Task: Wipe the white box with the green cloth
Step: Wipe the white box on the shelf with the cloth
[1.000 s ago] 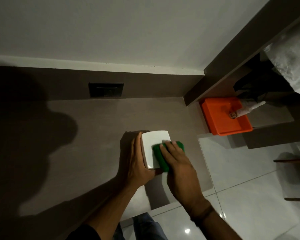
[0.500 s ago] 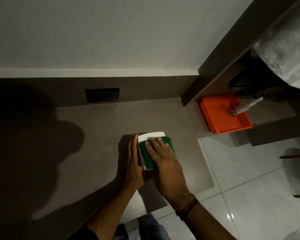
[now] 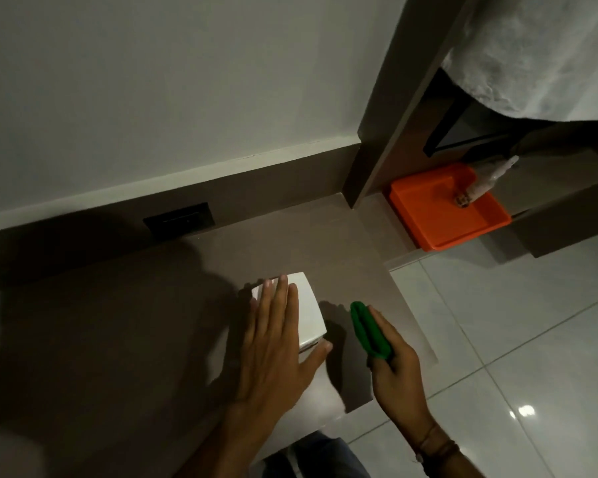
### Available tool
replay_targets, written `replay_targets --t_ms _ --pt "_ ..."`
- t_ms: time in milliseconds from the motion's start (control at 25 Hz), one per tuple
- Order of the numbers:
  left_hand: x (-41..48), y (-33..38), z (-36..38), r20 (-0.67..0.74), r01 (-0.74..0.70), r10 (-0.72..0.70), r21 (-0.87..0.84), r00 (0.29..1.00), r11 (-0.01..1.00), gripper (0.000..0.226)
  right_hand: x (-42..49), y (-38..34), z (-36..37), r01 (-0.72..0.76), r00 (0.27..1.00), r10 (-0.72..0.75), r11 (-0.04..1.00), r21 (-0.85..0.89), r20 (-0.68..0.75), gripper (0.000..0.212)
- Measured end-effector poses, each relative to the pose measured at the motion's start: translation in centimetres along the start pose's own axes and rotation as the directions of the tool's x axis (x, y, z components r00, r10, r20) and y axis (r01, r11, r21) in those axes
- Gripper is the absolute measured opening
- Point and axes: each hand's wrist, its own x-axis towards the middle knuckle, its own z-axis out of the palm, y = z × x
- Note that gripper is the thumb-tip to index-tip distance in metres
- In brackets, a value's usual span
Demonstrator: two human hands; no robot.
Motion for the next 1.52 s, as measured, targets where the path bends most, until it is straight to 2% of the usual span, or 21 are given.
replay_targets --t_ms 80,240,400,560,600,680,880,960,1080,1240,1320,1440,1520 --pt "0.7 0.9 0.3 0.057 0.028 -0.033 0.082 0.998 0.996 0.096 1.2 1.2 -0.1 -0.057 0.998 0.052 0.991 0.12 0.044 0.082" --pt "0.7 0.8 0.7 0.093 0.036 -0.052 0.164 0.994 0.986 0.09 3.9 1.7 0.8 -0.185 0.974 0.132 0.934 0.305 0.184 0.064" --pt "0.9 0.8 0.7 0.107 0.0 -0.024 0.22 0.994 0.975 0.084 6.5 3.0 2.6 -0.193 0.949 0.071 0.9 0.39 0.308 0.064" --pt "0.9 0.5 0.4 0.166 -0.012 -0.03 0.249 0.986 0.968 0.091 7.9 2.8 4.6 -0.273 0.911 0.08 0.853 0.445 0.406 0.056" --pt "0.9 0.6 0.2 0.177 -0.006 -0.039 0.247 0.983 0.969 0.092 7.8 2.4 5.1 -0.265 0.902 0.043 0.84 0.473 0.429 0.054" --pt "1.1 0.7 0.3 0.179 -0.013 -0.035 0.263 0.983 0.965 0.089 7.9 2.2 6.1 -0.237 0.907 -0.005 0.82 0.52 0.421 0.053" --pt "1.4 0.7 0.9 0.145 0.009 -0.059 0.324 0.988 0.946 0.091 5.6 3.3 5.8 -0.337 0.899 0.108 0.792 0.51 0.425 0.06" --pt "1.3 0.9 0.9 0.131 0.016 -0.063 0.33 0.989 0.944 0.092 4.4 2.8 5.4 -0.311 0.907 0.076 0.782 0.54 0.414 0.061" --pt "1.4 0.9 1.1 0.127 0.01 -0.061 0.365 0.99 0.931 0.091 6.7 2.7 5.8 -0.259 0.907 0.011 0.802 0.538 0.42 0.06" --pt "1.4 1.4 0.8 0.117 0.002 -0.045 0.345 0.992 0.939 0.089 5.0 2.6 5.0 -0.32 0.903 0.105 0.811 0.489 0.416 0.062" --pt "1.5 1.6 0.7 0.119 0.007 -0.051 0.346 0.992 0.938 0.09 3.5 1.9 4.3 -0.299 0.914 0.084 0.8 0.521 0.397 0.06" --pt "1.7 1.1 0.9 0.106 0.003 -0.044 0.361 0.993 0.933 0.089 6.5 1.1 5.0 -0.239 0.919 0.017 0.82 0.521 0.394 0.056" --pt "1.6 1.3 0.8 0.089 -0.006 -0.027 0.347 0.996 0.938 0.087 7.3 1.0 5.5 -0.276 0.92 0.072 0.819 0.504 0.386 0.056"
